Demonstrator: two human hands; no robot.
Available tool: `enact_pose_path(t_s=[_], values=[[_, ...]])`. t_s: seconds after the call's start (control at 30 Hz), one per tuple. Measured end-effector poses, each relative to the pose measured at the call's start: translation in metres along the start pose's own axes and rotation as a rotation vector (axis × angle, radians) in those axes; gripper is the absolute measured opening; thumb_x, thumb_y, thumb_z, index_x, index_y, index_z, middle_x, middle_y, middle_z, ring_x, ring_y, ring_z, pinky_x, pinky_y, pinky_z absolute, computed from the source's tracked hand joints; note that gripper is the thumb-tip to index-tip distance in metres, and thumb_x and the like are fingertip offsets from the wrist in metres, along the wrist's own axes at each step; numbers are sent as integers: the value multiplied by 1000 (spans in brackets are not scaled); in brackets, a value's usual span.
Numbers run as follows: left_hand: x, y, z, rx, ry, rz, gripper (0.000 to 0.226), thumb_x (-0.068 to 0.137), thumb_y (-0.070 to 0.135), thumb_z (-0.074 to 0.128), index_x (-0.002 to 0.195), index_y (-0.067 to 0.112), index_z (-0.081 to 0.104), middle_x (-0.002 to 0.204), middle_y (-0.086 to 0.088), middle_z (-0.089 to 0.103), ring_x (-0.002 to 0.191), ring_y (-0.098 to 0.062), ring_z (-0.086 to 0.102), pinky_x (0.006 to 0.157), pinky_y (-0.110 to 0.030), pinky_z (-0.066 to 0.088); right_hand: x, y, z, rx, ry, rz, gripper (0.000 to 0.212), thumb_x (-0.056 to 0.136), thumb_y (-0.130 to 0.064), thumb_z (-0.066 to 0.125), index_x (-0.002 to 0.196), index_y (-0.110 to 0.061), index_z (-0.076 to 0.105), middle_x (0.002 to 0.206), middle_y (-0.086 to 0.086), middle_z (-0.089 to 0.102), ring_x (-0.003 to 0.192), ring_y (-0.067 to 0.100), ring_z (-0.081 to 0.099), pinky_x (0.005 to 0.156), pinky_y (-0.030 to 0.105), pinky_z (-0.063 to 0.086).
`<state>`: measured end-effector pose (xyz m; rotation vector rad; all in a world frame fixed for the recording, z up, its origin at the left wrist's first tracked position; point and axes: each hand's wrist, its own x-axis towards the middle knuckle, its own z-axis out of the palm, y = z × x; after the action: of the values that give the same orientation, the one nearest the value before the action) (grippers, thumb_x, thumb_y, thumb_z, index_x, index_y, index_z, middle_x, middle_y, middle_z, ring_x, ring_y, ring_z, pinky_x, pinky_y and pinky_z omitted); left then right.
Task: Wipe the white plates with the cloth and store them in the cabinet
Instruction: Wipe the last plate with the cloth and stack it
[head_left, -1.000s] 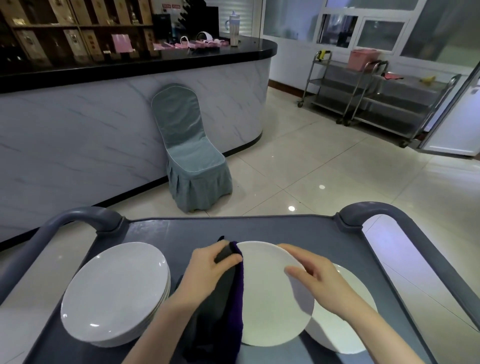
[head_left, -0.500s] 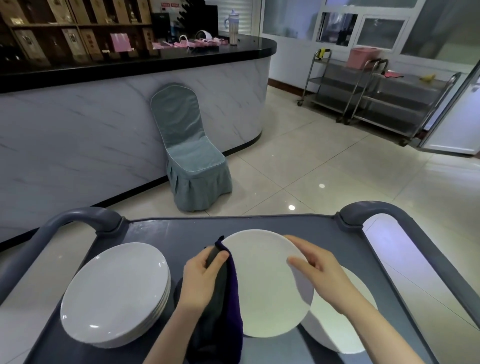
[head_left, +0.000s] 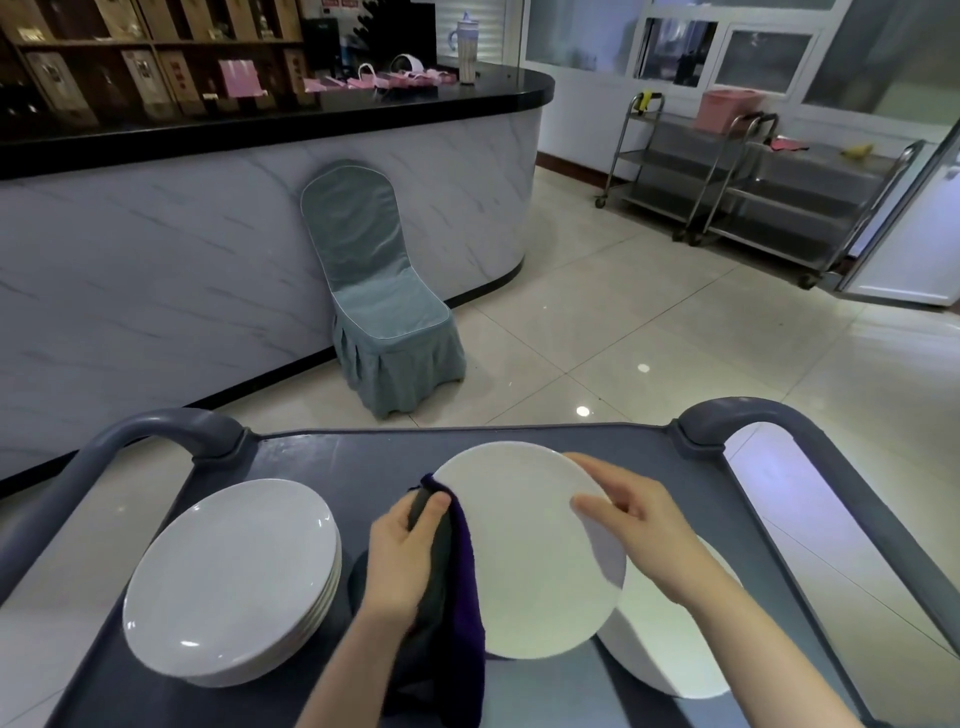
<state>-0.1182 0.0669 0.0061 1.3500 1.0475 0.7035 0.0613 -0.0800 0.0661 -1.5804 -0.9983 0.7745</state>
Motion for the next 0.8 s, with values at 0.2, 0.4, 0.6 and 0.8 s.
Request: enact_pose_path(t_s=[0.2, 0.4, 0.6, 0.8], values=[[-1, -5, 3, -4, 87, -30, 35, 93, 27, 60, 63, 14, 49, 62, 1, 50, 65, -18, 40, 63, -32, 37, -25, 34, 14, 129, 164, 118, 37, 89, -13, 60, 122, -30, 64, 111, -2, 74, 97, 20, 72, 76, 31, 54], [7, 42, -1, 374, -288, 442, 14, 87, 20, 71, 77, 29, 69, 77, 18, 70, 73, 4, 62, 70, -9, 42, 10, 3, 8, -485, -125, 4, 13, 97, -30, 62, 108, -26, 65, 96, -14, 69, 90, 3, 62, 80, 19, 46], [3, 38, 5, 296, -263, 388, 7, 90, 18, 68, 87, 22, 74, 83, 13, 73, 79, 2, 64, 71, -8, 43, 14, 2, 11, -437, -19, -127, 14, 99, -29, 58, 100, -22, 70, 89, -11, 71, 85, 8, 64, 79, 19, 46], [-9, 12, 2, 87, -36, 61, 22, 97, 21, 58, 83, 5, 65, 78, -8, 68, 66, -4, 55, 67, -20, 46, -1, 10, 7, -66, 272, -1, 16, 98, -19, 59, 102, -24, 74, 100, -15, 74, 97, 4, 67, 83, 19, 50]])
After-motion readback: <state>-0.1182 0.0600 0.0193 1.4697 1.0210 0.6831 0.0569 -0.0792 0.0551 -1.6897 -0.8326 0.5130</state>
